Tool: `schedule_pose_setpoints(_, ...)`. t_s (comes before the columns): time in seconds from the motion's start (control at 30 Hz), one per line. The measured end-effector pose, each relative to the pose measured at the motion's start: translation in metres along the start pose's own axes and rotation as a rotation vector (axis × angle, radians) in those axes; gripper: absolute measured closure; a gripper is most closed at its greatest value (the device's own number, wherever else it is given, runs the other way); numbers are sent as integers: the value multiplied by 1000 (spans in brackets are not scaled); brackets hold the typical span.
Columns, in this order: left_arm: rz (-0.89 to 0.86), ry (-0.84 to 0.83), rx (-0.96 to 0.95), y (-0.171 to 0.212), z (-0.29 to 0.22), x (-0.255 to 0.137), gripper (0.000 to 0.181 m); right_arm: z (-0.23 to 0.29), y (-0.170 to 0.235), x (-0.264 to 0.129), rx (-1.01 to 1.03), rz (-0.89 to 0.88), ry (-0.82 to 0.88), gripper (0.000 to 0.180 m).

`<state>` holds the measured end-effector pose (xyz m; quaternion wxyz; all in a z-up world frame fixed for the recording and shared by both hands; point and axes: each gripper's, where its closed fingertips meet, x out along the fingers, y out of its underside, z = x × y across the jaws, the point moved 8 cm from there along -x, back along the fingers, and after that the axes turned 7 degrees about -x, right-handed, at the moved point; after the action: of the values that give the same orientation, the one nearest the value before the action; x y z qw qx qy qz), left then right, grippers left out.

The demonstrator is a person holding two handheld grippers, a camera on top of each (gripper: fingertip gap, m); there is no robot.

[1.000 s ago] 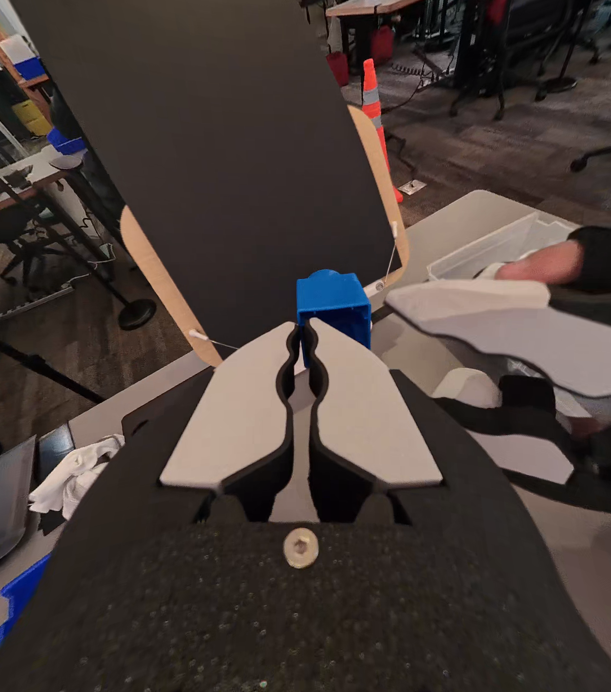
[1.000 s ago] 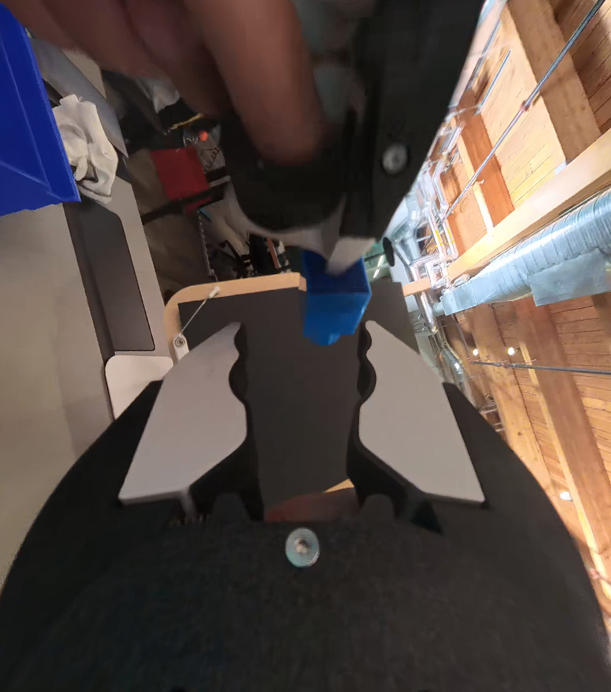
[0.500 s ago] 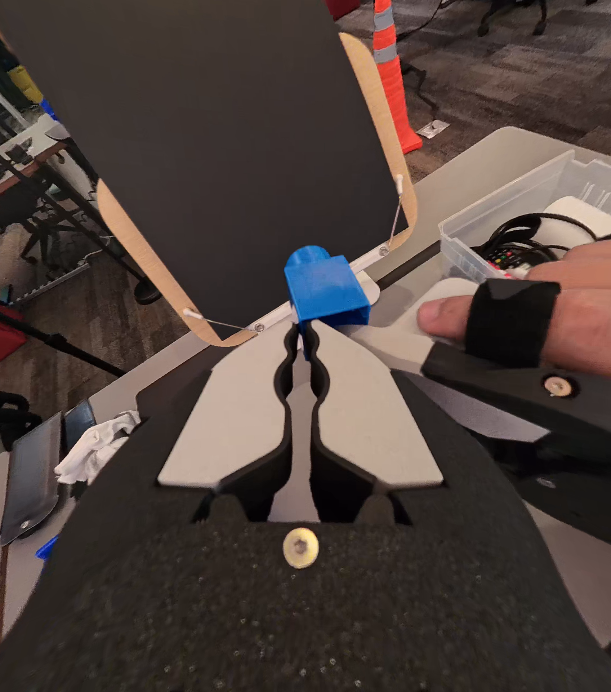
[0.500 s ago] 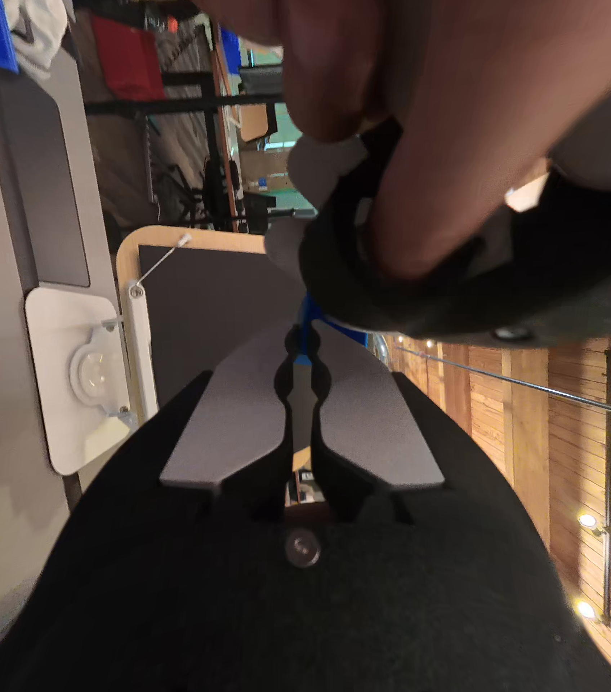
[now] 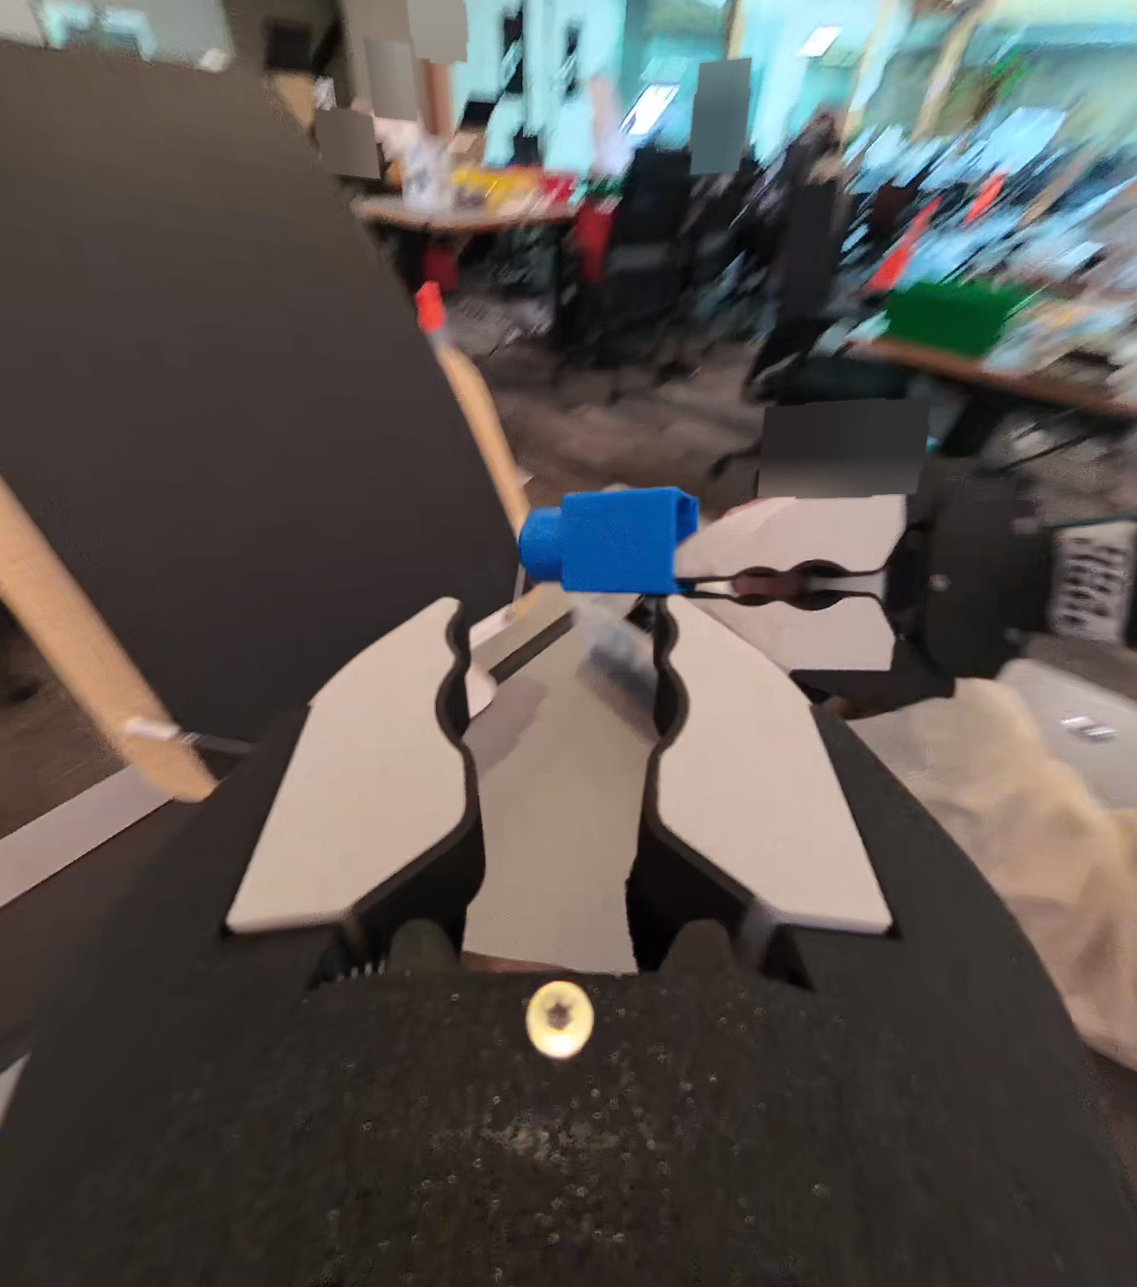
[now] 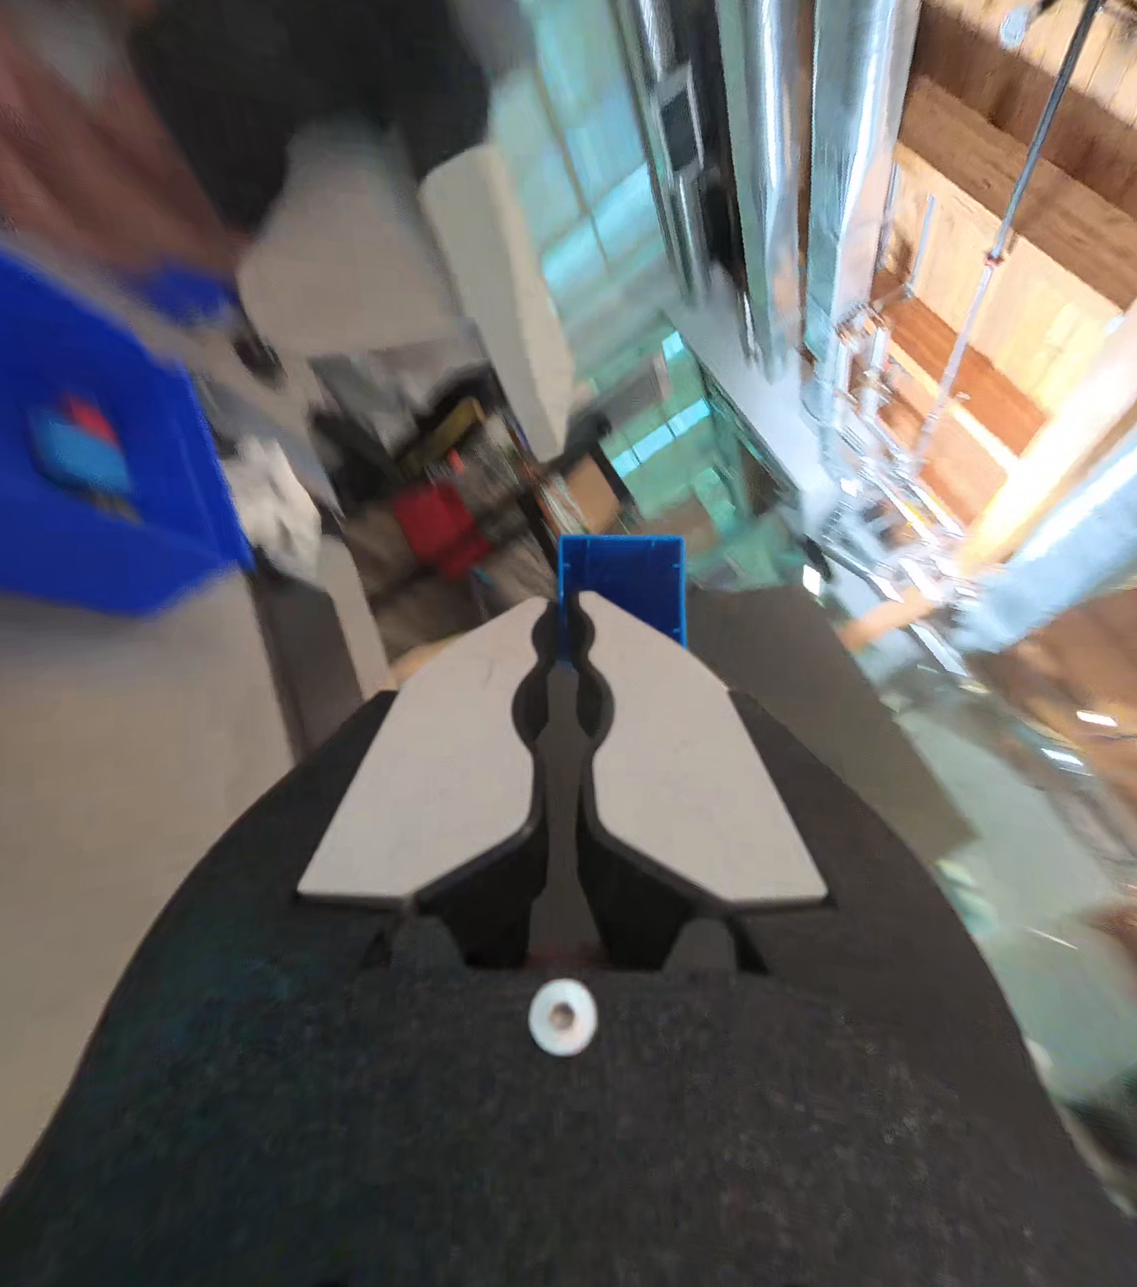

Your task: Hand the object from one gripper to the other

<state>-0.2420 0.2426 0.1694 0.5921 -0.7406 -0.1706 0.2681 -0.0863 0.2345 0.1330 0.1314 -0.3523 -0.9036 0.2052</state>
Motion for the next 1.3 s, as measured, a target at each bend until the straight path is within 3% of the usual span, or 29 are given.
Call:
schedule_pose_setpoints(0.13,-134,379,-141,-8,2,-16,110,-25,-14,-29,459,-511,-138,177)
schedule_pose_setpoints(0.2,-112,572,-243,-7,-2,-15,101,-28,-17,-38,526,-695,-192,177)
schedule_pose_setpoints(0.3,-58,765,-370,-4,-10,-3,94,-20,-17,-36,413,-696,-176,177)
schedule_pose_setpoints(0.43,8,779,-401,1,-18,15,93,-14,-24,-38,355,-740,-178,177)
schedule_pose_setpoints(0.57,3,888,-432,0,-22,16,135,-8,-26,-35,299,-684,-198,177)
schedule_pose_setpoints(0.67,18,912,-437,1,-20,15,142,-7,-23,-32,323,-678,-218,178)
schedule_pose_setpoints(0.83,-1,809,-412,0,-13,15,143,-3,-18,-26,365,-592,-153,175)
schedule_pose_setpoints(0.9,-46,691,-370,-3,-7,16,143,-5,-14,-20,428,-461,-174,174)
schedule_pose_setpoints(0.93,-92,586,-318,-6,-3,16,143,-6,-12,-15,473,-379,-207,159)
schedule_pose_setpoints(1.0,-179,301,-146,-10,6,14,143,-6,-8,-4,571,-229,-218,129)
schedule_pose_setpoints(1.03,-202,173,-32,-11,7,12,143,-4,-8,0,605,-176,-224,123)
schedule_pose_setpoints(1.2,-210,-178,515,-4,-9,7,143,-17,-8,3,961,-103,-178,124)
schedule_pose_setpoints(1.3,-156,-323,822,8,-19,11,143,-18,-6,-1,1085,-86,-245,114)
